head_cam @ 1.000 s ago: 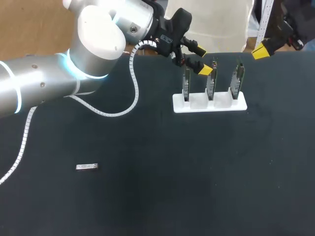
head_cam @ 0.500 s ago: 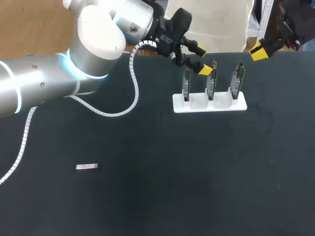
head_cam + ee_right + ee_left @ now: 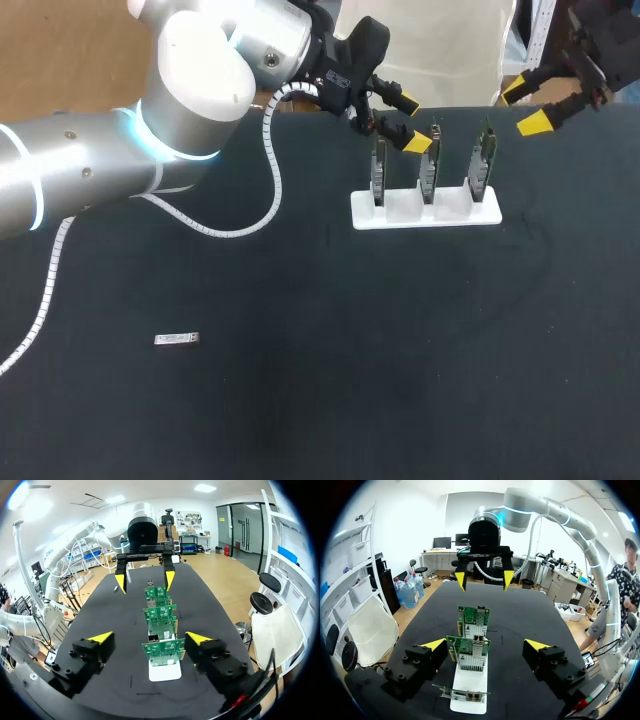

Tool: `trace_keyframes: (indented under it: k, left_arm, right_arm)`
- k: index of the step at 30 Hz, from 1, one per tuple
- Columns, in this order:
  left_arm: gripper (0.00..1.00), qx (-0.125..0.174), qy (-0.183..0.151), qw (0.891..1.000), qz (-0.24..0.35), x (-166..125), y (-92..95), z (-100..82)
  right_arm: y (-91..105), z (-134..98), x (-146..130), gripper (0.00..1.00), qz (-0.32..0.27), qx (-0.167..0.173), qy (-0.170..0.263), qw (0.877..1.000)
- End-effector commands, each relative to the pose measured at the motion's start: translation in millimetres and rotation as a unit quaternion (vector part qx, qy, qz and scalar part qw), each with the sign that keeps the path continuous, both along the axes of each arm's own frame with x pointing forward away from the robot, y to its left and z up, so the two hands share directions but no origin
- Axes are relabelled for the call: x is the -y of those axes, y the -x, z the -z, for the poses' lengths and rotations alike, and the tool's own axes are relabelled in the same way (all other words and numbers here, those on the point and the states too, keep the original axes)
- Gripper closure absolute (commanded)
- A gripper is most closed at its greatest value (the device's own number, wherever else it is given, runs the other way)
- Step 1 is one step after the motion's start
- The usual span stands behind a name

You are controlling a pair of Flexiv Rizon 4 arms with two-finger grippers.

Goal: Pick up the optical module with the left hand, and insert it into the network port with the right hand.

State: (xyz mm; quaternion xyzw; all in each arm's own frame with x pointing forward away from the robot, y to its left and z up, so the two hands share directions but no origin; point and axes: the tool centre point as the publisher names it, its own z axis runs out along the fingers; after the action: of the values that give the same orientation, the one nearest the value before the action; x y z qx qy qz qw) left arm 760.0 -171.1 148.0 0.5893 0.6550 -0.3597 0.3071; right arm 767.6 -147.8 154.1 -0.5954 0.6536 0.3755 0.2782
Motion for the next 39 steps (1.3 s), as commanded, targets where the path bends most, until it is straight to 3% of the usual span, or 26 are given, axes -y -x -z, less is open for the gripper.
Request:
trace_keyframes:
  k: [1, 5, 14, 18, 22, 26, 29, 39]
  left_arm:
    - [0.00, -0.002, -0.003, 1.000, 0.002, 1, -1.9, -0.6]
    - [0.00, 0.021, 0.012, 1.000, 0.011, 0, -3.3, -16.3]
    - [0.00, 0.098, 0.033, 0.994, 0.016, -21, -2.7, -72.1]
    - [0.00, 0.144, 0.026, 0.989, -0.003, -50, 4.7, -98.0]
    - [0.00, 0.183, -0.012, 0.982, -0.044, -98, 16.8, -117.4]
    - [0.00, 0.196, -0.055, 0.976, -0.071, -141, 30.6, -122.6]
    - [0.00, 0.183, -0.076, 0.975, -0.096, -173, 42.3, -118.5]
    - [0.00, 0.181, -0.076, 0.976, -0.097, -176, 44.1, -117.9]
  right_arm:
    - [1.9, 0, 0, 0.00, 0.002, 0.002, 0.001, 1.000]
    - [1.9, 0, 0, 0.00, 0.002, 0.002, 0.001, 1.000]
    - [1.9, 0, 0, 0.00, 0.002, 0.002, 0.001, 1.000]
    - [1.9, 0, 0, 0.00, 0.002, 0.002, 0.001, 1.000]
    - [1.9, 0, 0, 0.00, 0.002, 0.002, 0.001, 1.000]
    - [1.9, 0, 0, 0.00, 0.002, 0.002, 0.001, 1.000]
    - [1.9, 0, 0, 0.00, 0.002, 0.002, 0.001, 1.000]
    - [1.9, 0, 0, 0.00, 0.002, 0.002, 0.001, 1.000]
